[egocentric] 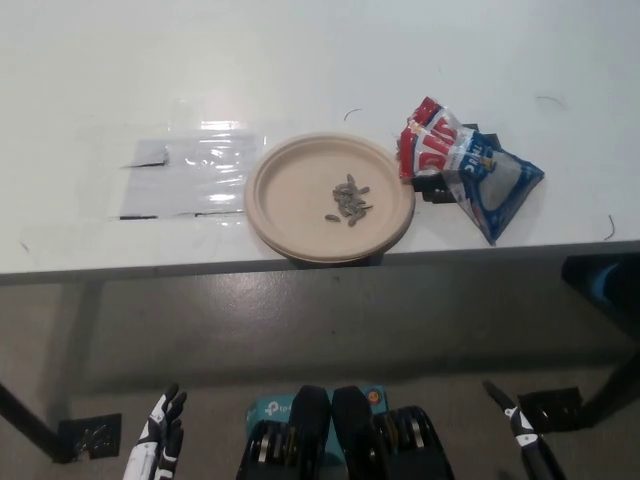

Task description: The robot picks up a small bag of sunflower seeds on the right hand side and take it to the empty plate on the left hand side then pours some sunflower seeds on to the plate.

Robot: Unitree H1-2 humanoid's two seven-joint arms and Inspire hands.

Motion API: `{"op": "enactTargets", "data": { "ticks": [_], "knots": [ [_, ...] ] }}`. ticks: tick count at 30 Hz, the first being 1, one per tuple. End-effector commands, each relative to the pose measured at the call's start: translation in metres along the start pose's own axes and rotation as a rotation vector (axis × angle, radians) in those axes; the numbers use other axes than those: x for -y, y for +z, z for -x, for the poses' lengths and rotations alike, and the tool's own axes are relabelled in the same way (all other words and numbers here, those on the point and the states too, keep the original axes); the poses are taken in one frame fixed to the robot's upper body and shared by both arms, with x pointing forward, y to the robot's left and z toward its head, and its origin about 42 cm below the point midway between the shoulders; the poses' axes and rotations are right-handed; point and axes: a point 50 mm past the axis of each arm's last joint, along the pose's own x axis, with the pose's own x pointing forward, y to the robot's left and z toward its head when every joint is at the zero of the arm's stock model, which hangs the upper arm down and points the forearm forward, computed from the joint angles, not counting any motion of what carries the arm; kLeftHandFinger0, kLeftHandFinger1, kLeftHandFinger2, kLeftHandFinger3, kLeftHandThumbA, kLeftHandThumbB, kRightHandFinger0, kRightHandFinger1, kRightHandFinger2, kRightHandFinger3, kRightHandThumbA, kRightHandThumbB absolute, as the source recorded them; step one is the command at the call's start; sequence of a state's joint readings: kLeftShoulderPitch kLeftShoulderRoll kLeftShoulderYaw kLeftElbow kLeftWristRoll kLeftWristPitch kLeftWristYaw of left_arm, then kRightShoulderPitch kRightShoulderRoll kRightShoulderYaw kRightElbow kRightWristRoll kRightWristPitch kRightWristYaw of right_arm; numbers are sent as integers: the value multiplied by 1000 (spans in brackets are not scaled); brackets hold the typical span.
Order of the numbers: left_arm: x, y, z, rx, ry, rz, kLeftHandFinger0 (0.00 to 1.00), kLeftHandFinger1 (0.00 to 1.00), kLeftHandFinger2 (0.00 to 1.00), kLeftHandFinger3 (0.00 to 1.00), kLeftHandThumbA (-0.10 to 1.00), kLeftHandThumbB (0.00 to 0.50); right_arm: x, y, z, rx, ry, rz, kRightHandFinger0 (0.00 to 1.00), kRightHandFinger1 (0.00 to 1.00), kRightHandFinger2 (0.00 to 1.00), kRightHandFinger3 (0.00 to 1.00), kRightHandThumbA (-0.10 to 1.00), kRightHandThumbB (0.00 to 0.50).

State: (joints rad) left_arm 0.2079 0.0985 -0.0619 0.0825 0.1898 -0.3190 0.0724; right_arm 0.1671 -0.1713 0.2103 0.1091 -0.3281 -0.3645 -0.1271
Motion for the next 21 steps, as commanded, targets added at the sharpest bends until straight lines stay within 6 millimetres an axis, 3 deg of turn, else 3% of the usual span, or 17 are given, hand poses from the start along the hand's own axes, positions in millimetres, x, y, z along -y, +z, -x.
{"op": "enactTargets", "data": {
  "ticks": [1,13,19,21],
  "knots": [
    [3,10,-1,73,-15,5,1000,1000,1000,1000,1000,262,8,9,-7,120,-54,-11,1000,1000,1000,1000,1000,379],
    [4,9,3,58,-8,15,1000,1000,1000,1000,1000,258,2,8,-1,106,-11,-25,1000,1000,1000,1000,1000,368],
    [5,8,5,58,-5,13,1000,1000,1000,1000,1000,220,0,8,1,103,-7,-7,1000,1000,1000,1000,1000,375],
    [5,8,5,52,-5,11,1000,1000,1000,1000,1000,232,0,9,1,103,3,-6,1000,1000,1000,1000,1000,374]
  ]
}}
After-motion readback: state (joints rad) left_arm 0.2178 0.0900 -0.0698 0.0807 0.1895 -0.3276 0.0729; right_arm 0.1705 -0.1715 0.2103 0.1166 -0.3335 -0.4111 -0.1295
